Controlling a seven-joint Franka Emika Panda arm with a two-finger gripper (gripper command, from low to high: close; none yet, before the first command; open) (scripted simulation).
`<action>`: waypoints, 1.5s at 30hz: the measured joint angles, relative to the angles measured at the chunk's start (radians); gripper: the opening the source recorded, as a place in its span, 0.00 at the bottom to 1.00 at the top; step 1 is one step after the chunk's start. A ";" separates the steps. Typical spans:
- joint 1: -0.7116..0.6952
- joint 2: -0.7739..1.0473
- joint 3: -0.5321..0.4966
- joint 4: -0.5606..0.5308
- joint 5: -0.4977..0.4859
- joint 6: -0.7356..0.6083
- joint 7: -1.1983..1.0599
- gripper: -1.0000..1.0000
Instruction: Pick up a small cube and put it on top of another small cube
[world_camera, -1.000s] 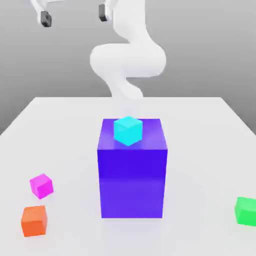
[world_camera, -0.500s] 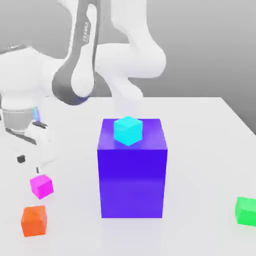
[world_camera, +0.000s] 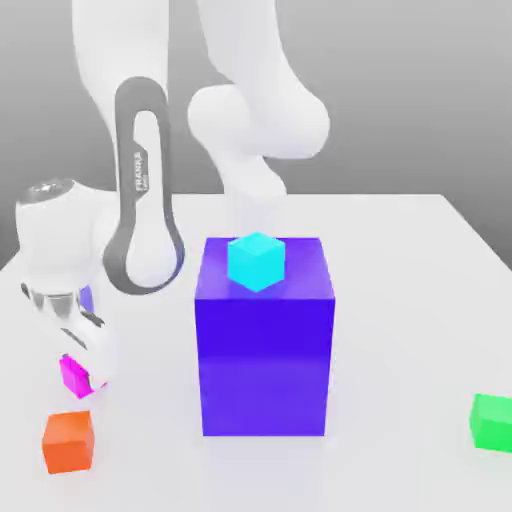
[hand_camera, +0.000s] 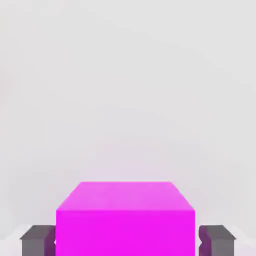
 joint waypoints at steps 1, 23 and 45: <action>0.000 0.000 0.000 0.000 -0.001 0.000 0.001 0.00; 0.354 -0.167 0.018 0.159 -0.379 -0.349 0.091 0.00; 0.868 0.016 0.457 0.320 -0.632 -0.319 -0.092 1.00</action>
